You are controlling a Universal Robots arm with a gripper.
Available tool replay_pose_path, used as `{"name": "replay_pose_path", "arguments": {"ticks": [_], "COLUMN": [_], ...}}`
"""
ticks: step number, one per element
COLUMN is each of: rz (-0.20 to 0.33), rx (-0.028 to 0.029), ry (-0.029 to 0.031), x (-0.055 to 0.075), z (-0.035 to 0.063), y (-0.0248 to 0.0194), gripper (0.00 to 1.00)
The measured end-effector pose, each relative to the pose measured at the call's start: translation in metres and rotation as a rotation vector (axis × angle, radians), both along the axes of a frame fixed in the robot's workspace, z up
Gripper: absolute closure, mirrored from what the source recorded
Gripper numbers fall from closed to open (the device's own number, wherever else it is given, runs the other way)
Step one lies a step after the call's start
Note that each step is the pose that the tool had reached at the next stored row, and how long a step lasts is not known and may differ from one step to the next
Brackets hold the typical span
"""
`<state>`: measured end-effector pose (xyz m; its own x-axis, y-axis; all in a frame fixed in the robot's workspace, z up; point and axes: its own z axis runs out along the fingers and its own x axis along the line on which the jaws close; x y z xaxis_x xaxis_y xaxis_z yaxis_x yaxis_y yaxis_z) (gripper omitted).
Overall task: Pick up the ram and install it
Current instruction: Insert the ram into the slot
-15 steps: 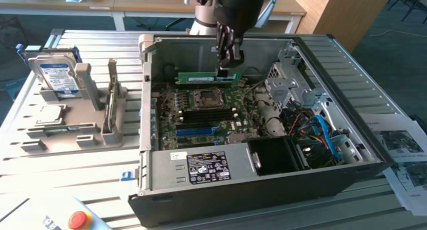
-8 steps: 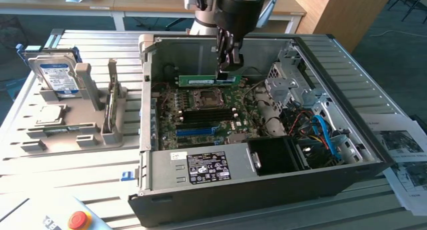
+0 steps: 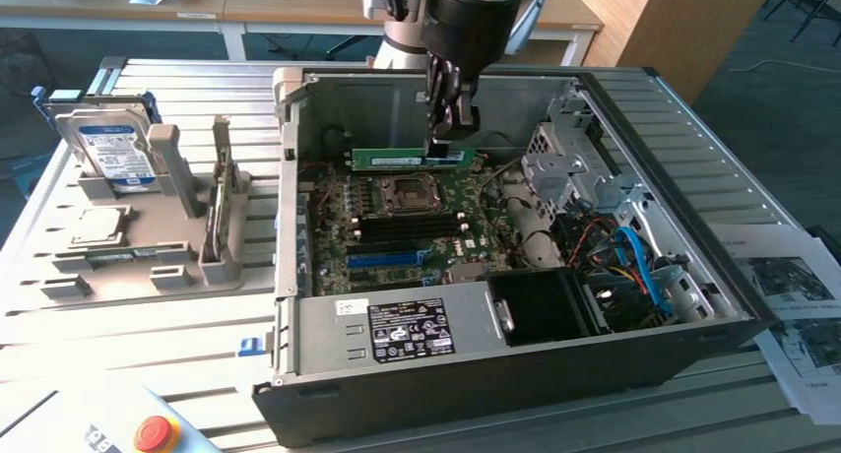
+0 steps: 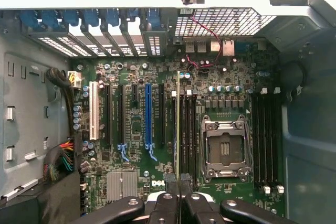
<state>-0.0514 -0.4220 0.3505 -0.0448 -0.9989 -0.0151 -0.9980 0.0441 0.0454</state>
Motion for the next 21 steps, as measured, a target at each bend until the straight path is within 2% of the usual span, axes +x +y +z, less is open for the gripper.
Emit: {"name": "replay_pose_path", "arguments": {"ticks": [6,21], "rz": [0.000,0.000], "rx": [0.0004,0.0001], "ry": [-0.0002,-0.0001], "x": [0.000,0.000], "z": [-0.0020,-0.0289], "y": [0.0000,0.0000], "gripper": [0.88,0.88]}}
